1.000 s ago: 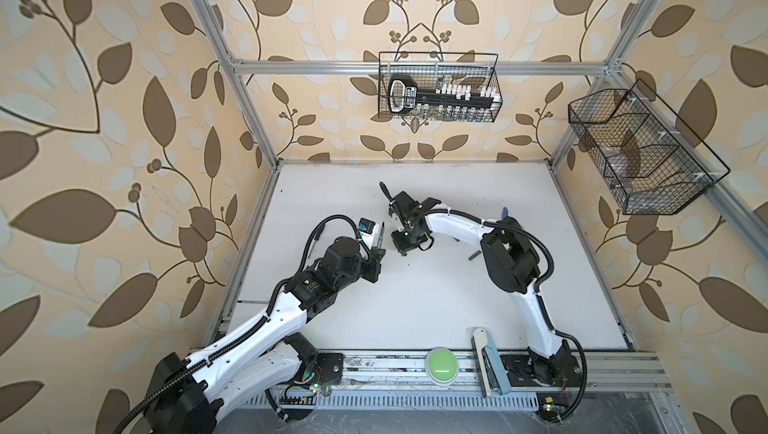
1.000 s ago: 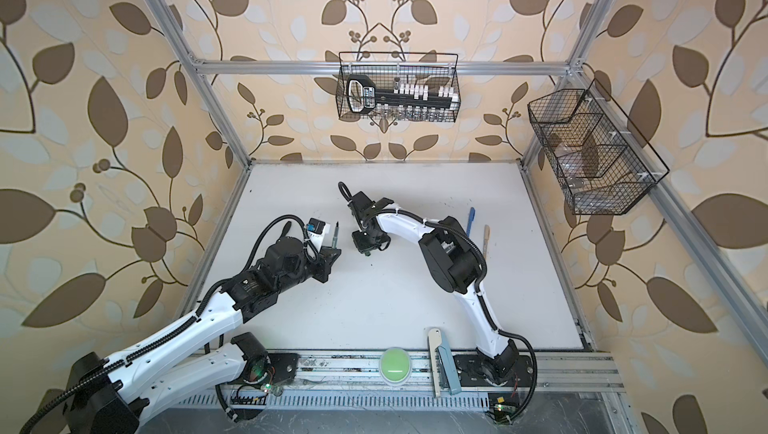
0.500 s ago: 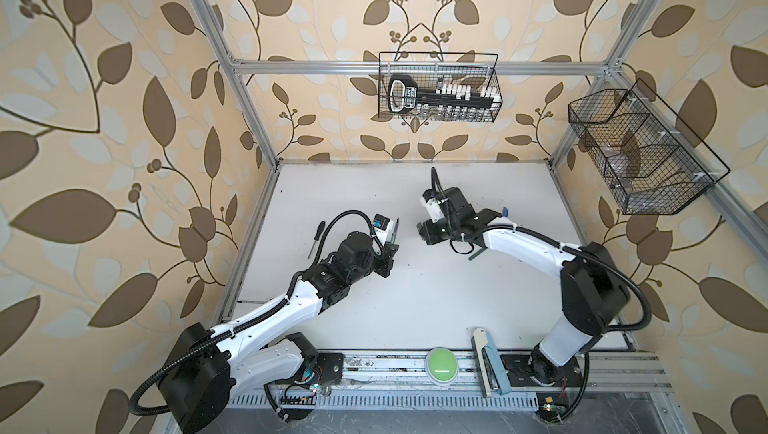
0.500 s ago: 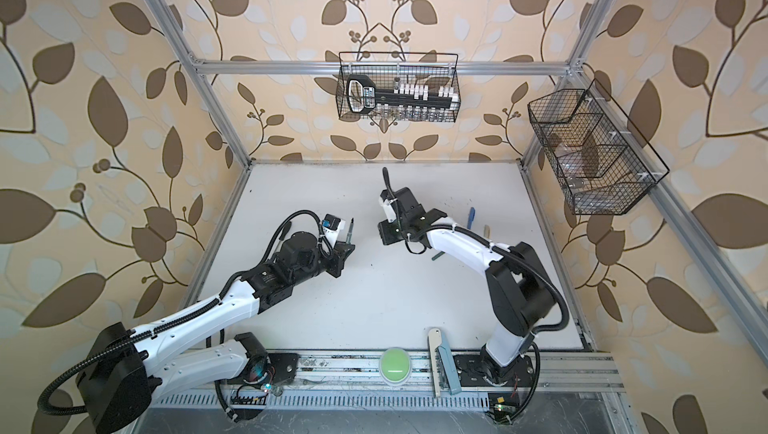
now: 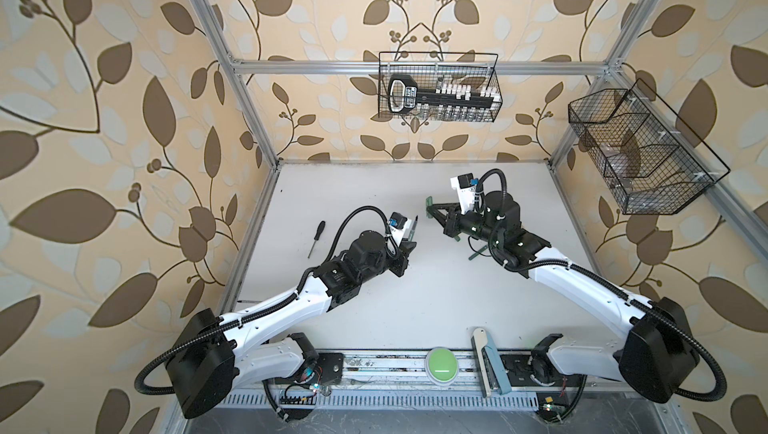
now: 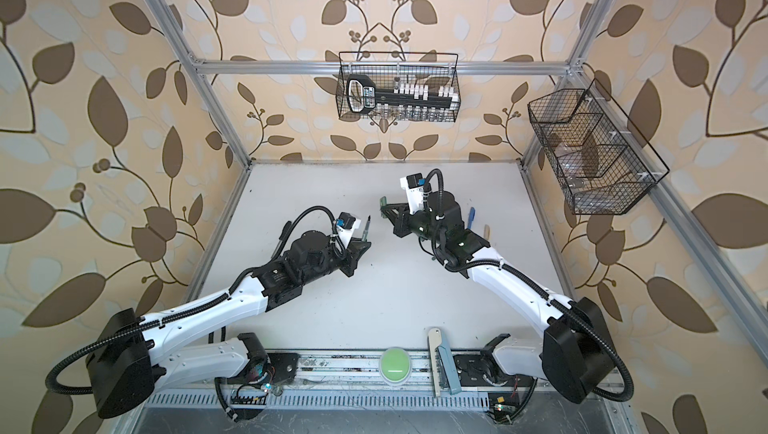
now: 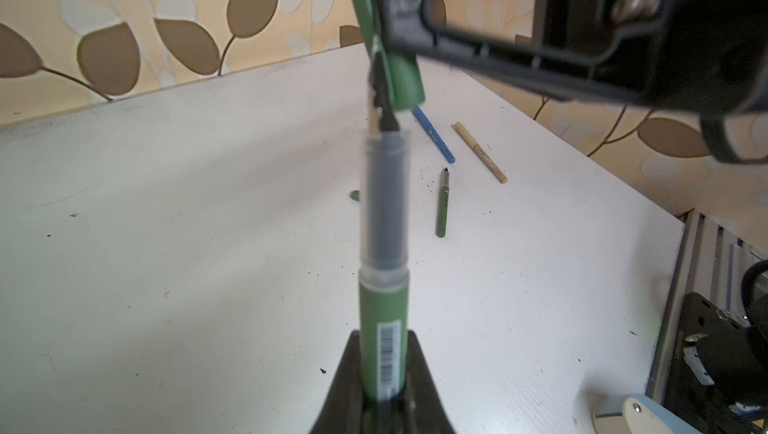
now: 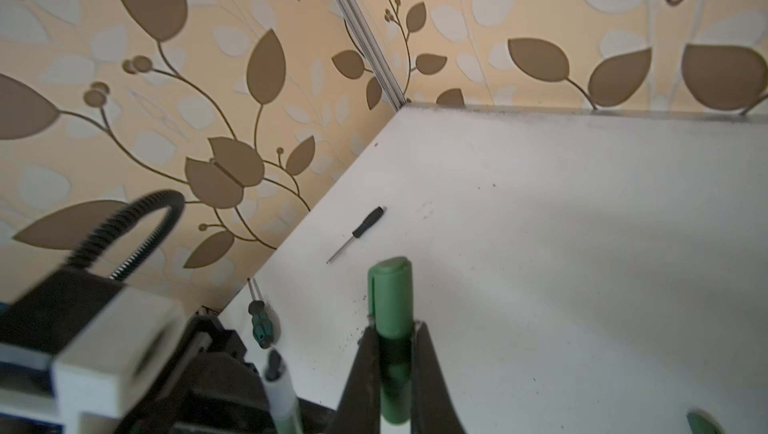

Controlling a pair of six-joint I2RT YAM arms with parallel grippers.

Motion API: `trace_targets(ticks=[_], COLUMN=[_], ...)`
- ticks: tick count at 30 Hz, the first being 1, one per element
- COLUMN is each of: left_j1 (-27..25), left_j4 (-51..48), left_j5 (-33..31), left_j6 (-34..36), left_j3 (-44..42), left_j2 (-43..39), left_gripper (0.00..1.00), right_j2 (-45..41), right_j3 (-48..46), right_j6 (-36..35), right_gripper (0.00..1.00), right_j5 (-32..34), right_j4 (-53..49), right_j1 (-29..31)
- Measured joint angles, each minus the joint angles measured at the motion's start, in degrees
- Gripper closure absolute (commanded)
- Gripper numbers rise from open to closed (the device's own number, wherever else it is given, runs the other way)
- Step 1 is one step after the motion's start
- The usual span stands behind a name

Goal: Insert the pens into the pen caps
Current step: 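Lift the green cap and carry it above the pen nib held by the left gripper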

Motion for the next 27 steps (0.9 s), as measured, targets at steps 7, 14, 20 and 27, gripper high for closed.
trace_targets(ticks=[7, 14, 20, 27], left_j1=[-1.25, -2.21, -2.25, -2.25], left_j4=[0.79, 1.57, 1.6, 1.49], left_j5=[-0.04, -0.02, 0.0, 0.0], left_j6=[0.44, 0.46, 0.68, 0.83], left_j3=[0.02, 0.09, 0.11, 0.11], left_j2=[-0.9, -4.13, -5.27, -5.73], left_gripper=[1.0, 1.0, 1.0, 1.0], right_j2=[-2.8, -3.21, -2.75, -1.68], right_j3=[-0.92, -1.92, -1.92, -1.92], right_j6=[3.98, 7.67, 9.2, 9.53], right_gripper=[0.94, 0.93, 0.93, 0.92], right_j5=[-2.62, -4.87, -7.32, -9.94], right_j4=[7.65, 14.08, 17.99, 19.78], right_j1=[-0.13, 0.07, 1.2, 1.92])
